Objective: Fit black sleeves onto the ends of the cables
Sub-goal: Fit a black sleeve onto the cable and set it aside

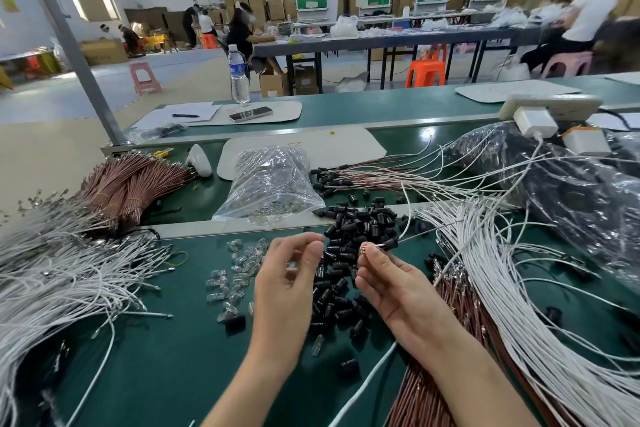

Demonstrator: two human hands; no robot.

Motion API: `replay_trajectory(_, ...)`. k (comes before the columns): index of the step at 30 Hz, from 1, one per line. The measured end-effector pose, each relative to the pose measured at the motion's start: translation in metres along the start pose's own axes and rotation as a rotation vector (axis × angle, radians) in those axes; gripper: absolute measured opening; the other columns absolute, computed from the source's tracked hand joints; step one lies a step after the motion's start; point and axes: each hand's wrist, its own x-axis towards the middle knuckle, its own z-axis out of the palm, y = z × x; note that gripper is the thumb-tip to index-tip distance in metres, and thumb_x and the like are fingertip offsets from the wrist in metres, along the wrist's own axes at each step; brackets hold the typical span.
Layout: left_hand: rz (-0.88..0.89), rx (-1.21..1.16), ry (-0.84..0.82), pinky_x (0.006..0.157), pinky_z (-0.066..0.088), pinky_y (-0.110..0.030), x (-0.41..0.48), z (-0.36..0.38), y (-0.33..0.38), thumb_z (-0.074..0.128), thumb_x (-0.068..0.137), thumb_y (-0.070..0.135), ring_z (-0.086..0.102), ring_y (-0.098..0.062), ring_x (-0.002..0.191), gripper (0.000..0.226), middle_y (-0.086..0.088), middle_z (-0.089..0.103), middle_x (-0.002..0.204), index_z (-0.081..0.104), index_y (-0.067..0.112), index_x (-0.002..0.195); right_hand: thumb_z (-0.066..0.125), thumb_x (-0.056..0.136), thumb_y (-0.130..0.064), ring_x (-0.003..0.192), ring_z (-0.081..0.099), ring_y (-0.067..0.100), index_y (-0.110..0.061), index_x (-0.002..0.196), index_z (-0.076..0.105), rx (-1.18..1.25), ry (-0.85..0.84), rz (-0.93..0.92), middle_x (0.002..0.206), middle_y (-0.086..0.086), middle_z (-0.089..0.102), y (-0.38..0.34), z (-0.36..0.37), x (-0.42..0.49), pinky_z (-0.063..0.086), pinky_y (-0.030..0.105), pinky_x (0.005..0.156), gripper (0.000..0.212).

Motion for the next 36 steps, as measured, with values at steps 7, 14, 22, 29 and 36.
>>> replay_trajectory(7, -0.061, -0.101, -0.029, 0.080, 0.059, -0.028, -0.017, 0.009, -0.004, 0.061, 0.093, 0.034, 0.072, -0.013, 0.094, 0.017, 0.011, 0.075, 0.100, 0.070, 0.040, 0.106, 0.079, 0.072, -0.019, 0.070, 0.071, 0.012, -0.009, 0.089, 0.082, -0.031, -0.084, 0.071, 0.084, 0.007, 0.074, 0.006, 0.002, 0.000, 0.060, 0.023, 0.062, 0.020)
replay_trajectory(14, -0.082, -0.138, -0.053, 0.075, 0.055, -0.017, -0.018, 0.011, -0.005, 0.065, 0.096, 0.019, 0.073, -0.009, 0.086, 0.018, 0.008, 0.076, 0.094, 0.069, 0.036, 0.098, 0.079, 0.072, -0.020, 0.075, 0.074, 0.013, -0.007, 0.091, 0.082, -0.038, -0.111, 0.068, 0.090, 0.011, 0.076, 0.007, 0.004, -0.002, 0.060, 0.021, 0.064, 0.023)
replay_trajectory(22, -0.053, -0.086, -0.085, 0.076, 0.055, -0.018, -0.018, 0.011, -0.008, 0.065, 0.098, 0.015, 0.072, -0.009, 0.088, 0.025, 0.010, 0.075, 0.094, 0.068, 0.040, 0.099, 0.082, 0.067, -0.020, 0.073, 0.074, 0.013, -0.006, 0.090, 0.082, -0.043, -0.091, 0.052, 0.087, 0.011, 0.076, 0.007, 0.004, -0.001, 0.060, 0.021, 0.063, 0.026)
replay_trajectory(29, -0.007, -0.038, -0.082, 0.074, 0.052, -0.013, -0.018, 0.011, -0.007, 0.066, 0.098, 0.014, 0.071, -0.006, 0.088, 0.029, 0.015, 0.074, 0.094, 0.067, 0.043, 0.101, 0.086, 0.063, -0.025, 0.075, 0.074, 0.012, -0.007, 0.090, 0.082, -0.132, -0.071, -0.019, 0.089, 0.011, 0.077, 0.008, 0.003, 0.001, 0.059, 0.020, 0.065, 0.033)
replay_trajectory(36, -0.012, -0.055, -0.078, 0.078, 0.054, -0.016, -0.018, 0.011, -0.010, 0.066, 0.097, 0.014, 0.073, -0.008, 0.090, 0.026, 0.014, 0.076, 0.096, 0.070, 0.040, 0.100, 0.085, 0.065, -0.026, 0.079, 0.074, 0.015, -0.008, 0.092, 0.082, -0.158, -0.067, -0.049, 0.091, 0.013, 0.077, 0.008, 0.003, -0.001, 0.059, 0.020, 0.068, 0.033)
